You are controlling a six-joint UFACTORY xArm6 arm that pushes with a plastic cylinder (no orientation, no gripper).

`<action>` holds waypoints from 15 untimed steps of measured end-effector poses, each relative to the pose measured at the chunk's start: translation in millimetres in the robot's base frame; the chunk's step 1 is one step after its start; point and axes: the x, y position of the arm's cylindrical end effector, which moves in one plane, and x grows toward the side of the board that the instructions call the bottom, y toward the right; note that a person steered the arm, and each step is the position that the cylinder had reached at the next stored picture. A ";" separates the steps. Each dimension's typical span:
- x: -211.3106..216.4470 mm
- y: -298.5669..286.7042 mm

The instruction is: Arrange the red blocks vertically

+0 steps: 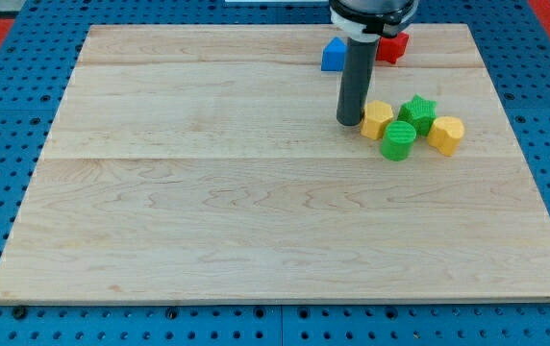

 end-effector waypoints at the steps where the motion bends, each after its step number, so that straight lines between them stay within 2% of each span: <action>1: 0.0 0.0; 3: -46.9 -29.4; 5: -64.6 134.6; 6: -83.5 183.4; 8: -120.7 186.0; 10: -131.8 180.1; 13: -124.7 66.6; 14: -124.7 76.5; 15: -141.8 96.5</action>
